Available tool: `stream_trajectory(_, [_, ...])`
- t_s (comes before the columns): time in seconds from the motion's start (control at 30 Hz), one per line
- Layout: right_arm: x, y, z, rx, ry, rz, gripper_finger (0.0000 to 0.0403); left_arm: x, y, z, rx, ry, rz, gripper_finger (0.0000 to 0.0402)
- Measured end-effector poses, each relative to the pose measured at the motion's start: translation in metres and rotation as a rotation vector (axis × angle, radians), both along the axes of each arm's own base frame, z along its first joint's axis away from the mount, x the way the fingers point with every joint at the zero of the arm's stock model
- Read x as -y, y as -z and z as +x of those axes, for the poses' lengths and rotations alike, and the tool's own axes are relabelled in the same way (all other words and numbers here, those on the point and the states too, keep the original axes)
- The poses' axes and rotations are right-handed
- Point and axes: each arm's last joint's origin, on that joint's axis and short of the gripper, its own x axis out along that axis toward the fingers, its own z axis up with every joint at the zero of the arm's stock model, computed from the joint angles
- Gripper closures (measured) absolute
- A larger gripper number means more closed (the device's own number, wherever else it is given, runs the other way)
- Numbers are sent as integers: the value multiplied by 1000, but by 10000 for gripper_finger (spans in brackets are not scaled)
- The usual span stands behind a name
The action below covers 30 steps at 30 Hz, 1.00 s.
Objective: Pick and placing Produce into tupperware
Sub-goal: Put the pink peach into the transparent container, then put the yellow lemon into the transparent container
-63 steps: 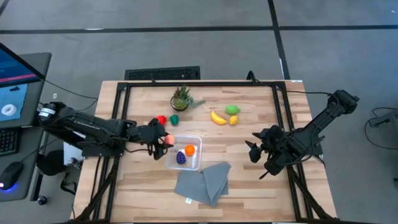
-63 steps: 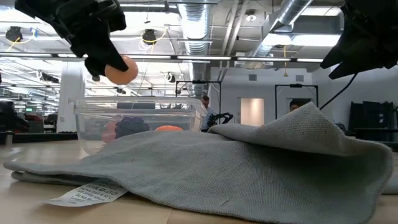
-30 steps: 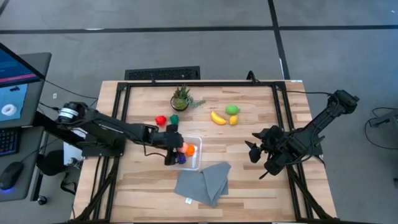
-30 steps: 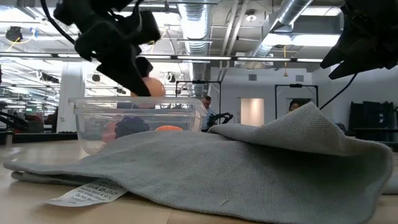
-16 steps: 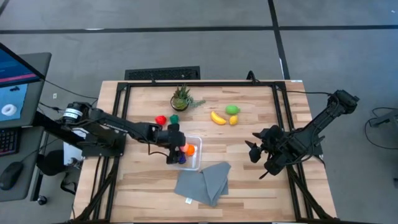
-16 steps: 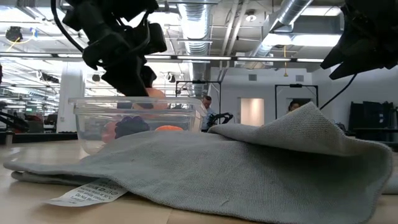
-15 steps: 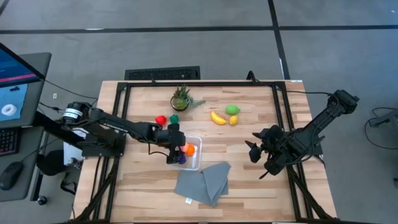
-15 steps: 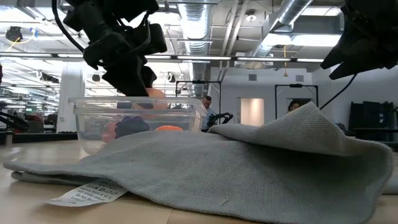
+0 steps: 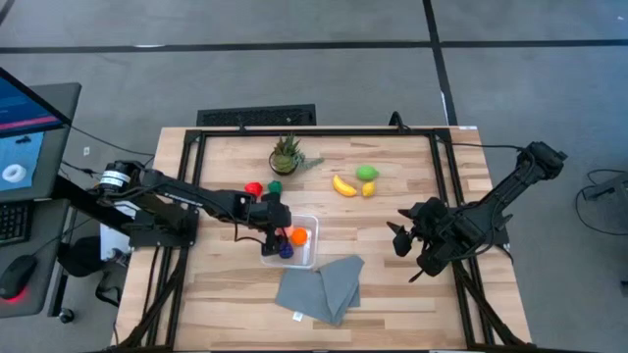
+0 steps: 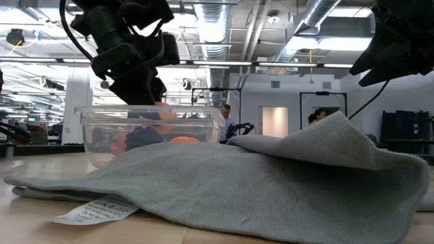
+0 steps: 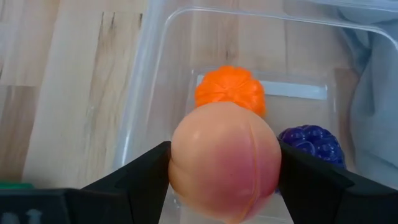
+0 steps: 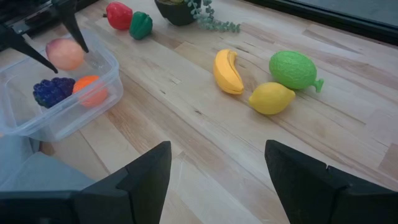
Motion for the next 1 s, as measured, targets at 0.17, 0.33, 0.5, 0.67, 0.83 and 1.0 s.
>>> stream_trajectory(0.17, [0, 0, 0, 2, 0, 1, 121, 0, 0, 0, -1, -1, -2, 146])
stream_trajectory(0.33, [0, 0, 0, 5, 2, 6, 121, 0, 0, 0, -2, -7, -18, 145])
stream_trajectory(0.5, [0, 0, 0, 6, 3, 7, 121, 1, 0, 0, -2, 1, -31, 140])
stream_trajectory(0.67, [0, 0, 0, 8, 5, 9, 121, 1, 0, 0, -2, 1, -31, 122])
stream_trajectory(0.83, [0, 0, 0, 12, 9, 15, 121, 1, 0, 0, -2, -1, -32, 103])
stream_trajectory(1.0, [0, 0, 0, 12, 9, 15, 121, 1, 0, 0, -1, -9, -38, 95])
